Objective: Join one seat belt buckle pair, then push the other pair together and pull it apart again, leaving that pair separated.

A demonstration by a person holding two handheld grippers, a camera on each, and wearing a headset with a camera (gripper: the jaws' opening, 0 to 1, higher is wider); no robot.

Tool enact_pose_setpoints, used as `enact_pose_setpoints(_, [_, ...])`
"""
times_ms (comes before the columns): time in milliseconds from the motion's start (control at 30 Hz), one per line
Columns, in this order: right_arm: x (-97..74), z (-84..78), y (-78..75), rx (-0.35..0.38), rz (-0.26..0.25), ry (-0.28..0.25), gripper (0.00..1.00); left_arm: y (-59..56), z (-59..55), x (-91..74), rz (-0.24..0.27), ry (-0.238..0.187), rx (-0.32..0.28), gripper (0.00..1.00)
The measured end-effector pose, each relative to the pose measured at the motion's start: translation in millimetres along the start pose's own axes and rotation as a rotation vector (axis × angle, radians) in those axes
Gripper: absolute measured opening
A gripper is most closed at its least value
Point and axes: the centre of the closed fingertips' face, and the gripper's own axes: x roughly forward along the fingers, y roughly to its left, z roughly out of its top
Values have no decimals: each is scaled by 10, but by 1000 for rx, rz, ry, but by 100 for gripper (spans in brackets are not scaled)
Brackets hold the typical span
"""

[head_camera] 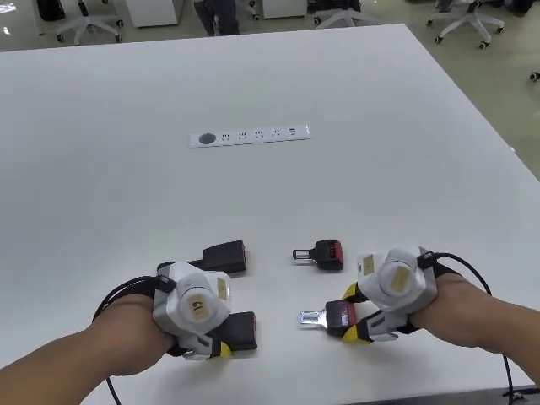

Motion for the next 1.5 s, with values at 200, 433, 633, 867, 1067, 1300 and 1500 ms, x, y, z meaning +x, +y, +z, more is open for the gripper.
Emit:
enact_pose_setpoints(200, [96, 162, 56, -2, -7, -20, 33, 5, -1, 4, -3, -4, -3, 34])
enact_pose_setpoints(433, [223, 347, 144, -20, -3, -37, 33, 14, -11, 21, -11, 7, -8, 34])
enact_pose_setpoints(633, [308, 492, 193, -44, 5, -42, 33, 11, -18, 26, -6, 13, -4, 34])
enact_pose_setpoints(867, [303, 533, 218, -79, 10, -28, 33, -11, 8, 25, -9, 12, -10, 34])
enact_pose_setpoints(1067, [314, 561, 228, -107, 17, -20, 33, -4, 3, 26, -14, 20, -6, 34])
enact_pose_setpoints(1300, [376, 628, 251, -70, 24, -50, 33, -8, 5, 21, -22, 24, 1, 34])
enact_pose_setpoints(1500, [384, 628, 233, -61, 24, -60, 32, -16, 11, 19, -35, 22, 11, 33])
